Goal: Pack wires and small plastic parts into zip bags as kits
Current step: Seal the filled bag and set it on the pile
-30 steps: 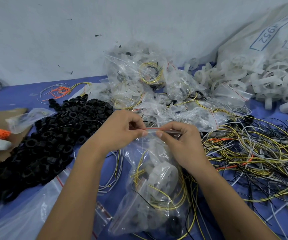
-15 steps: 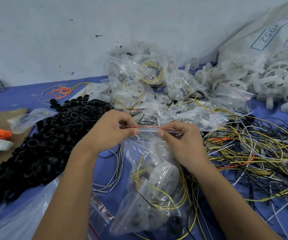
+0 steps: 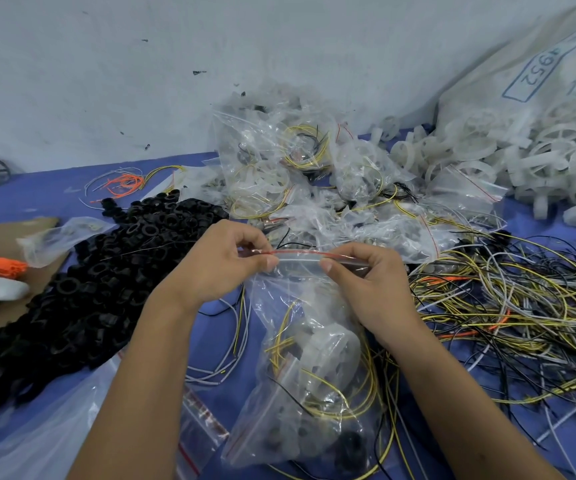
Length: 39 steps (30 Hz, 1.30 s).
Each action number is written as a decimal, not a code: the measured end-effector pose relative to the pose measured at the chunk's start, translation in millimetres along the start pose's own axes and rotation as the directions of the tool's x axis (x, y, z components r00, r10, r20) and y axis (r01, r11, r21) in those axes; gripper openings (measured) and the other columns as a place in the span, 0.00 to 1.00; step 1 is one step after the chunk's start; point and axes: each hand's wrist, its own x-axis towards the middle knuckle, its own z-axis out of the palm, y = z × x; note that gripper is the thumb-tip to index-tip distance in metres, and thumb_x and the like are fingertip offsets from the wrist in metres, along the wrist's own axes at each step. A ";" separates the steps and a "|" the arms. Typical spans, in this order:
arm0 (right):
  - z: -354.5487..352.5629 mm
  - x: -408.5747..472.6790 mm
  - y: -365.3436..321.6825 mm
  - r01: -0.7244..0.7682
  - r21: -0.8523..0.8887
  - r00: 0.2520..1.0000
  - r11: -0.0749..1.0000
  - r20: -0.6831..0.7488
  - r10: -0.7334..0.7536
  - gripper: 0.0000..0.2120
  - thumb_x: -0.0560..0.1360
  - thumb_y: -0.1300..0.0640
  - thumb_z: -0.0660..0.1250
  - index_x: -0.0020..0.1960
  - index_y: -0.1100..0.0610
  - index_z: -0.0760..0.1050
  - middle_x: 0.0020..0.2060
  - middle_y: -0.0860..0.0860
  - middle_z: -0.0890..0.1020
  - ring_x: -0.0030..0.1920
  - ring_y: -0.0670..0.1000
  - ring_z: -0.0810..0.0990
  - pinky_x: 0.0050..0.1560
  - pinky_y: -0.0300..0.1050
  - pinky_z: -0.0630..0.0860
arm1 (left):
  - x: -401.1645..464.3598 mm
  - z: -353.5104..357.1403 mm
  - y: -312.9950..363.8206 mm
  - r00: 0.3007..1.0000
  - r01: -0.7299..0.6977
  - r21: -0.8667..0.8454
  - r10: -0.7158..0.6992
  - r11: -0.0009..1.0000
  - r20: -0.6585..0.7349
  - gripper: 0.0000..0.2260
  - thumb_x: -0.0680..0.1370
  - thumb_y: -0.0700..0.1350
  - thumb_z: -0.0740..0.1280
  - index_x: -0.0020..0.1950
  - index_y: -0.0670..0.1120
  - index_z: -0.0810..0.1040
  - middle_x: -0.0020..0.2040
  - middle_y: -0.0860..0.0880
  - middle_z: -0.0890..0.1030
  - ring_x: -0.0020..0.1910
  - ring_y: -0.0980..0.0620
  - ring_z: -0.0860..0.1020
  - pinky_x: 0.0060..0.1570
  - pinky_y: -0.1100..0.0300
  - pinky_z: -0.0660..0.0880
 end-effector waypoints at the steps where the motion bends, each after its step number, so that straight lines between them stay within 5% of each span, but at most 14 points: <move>1: 0.0 -0.2 -0.2 -0.002 0.005 1.000 1.000 -0.005 0.002 0.05 0.74 0.59 0.76 0.41 0.50 0.85 0.35 0.44 0.86 0.37 0.40 0.82 0.38 0.30 0.73 | 0.2 -0.4 -0.3 1.000 0.004 -0.005 -0.004 1.000 -0.006 0.03 0.71 0.48 0.78 0.38 0.52 0.85 0.37 0.45 0.84 0.36 0.54 0.79 0.45 0.54 0.76; 9: 1.8 0.3 0.4 0.003 -0.017 1.000 1.000 -0.007 -0.003 0.06 0.74 0.60 0.76 0.41 0.50 0.85 0.35 0.44 0.86 0.37 0.40 0.82 0.39 0.32 0.75 | -5.2 -11.9 -11.0 0.995 0.097 -0.051 -0.098 0.994 -0.016 0.03 0.76 0.38 0.76 0.42 0.41 0.85 0.36 0.39 0.83 0.36 0.49 0.77 0.44 0.50 0.75; 15: 3.1 0.6 2.8 -0.009 -0.022 1.000 1.000 -0.015 0.008 0.06 0.74 0.59 0.76 0.40 0.49 0.85 0.36 0.43 0.86 0.39 0.40 0.83 0.40 0.32 0.76 | -4.8 -12.8 -8.4 0.998 0.042 0.001 -0.042 0.999 -0.039 0.04 0.76 0.37 0.76 0.41 0.43 0.85 0.36 0.43 0.83 0.36 0.53 0.78 0.44 0.53 0.76; 25: 2.9 1.2 4.2 -0.030 0.007 0.999 1.000 -0.033 0.030 0.05 0.74 0.60 0.76 0.41 0.52 0.85 0.36 0.43 0.86 0.38 0.39 0.82 0.40 0.30 0.74 | -13.4 -23.4 -13.2 0.992 0.095 -0.142 -0.106 0.985 -0.075 0.03 0.75 0.36 0.75 0.41 0.42 0.85 0.35 0.44 0.84 0.36 0.48 0.80 0.45 0.52 0.77; 32: 2.2 1.1 2.4 -0.042 0.038 0.998 0.998 -0.041 0.044 0.07 0.73 0.61 0.76 0.40 0.51 0.84 0.35 0.42 0.86 0.37 0.37 0.82 0.38 0.28 0.73 | -10.5 -20.9 -11.8 0.997 0.064 -0.113 -0.068 0.992 -0.033 0.02 0.76 0.36 0.74 0.44 0.40 0.83 0.34 0.51 0.83 0.35 0.56 0.79 0.41 0.65 0.77; 39: 1.7 0.4 0.8 -0.043 0.045 0.999 0.998 -0.026 0.045 0.06 0.74 0.61 0.76 0.41 0.52 0.84 0.36 0.43 0.86 0.38 0.38 0.82 0.38 0.29 0.73 | -6.6 -14.2 -10.8 0.999 0.024 -0.048 -0.026 0.999 -0.035 0.04 0.75 0.36 0.76 0.41 0.40 0.84 0.33 0.48 0.80 0.34 0.54 0.76 0.41 0.58 0.73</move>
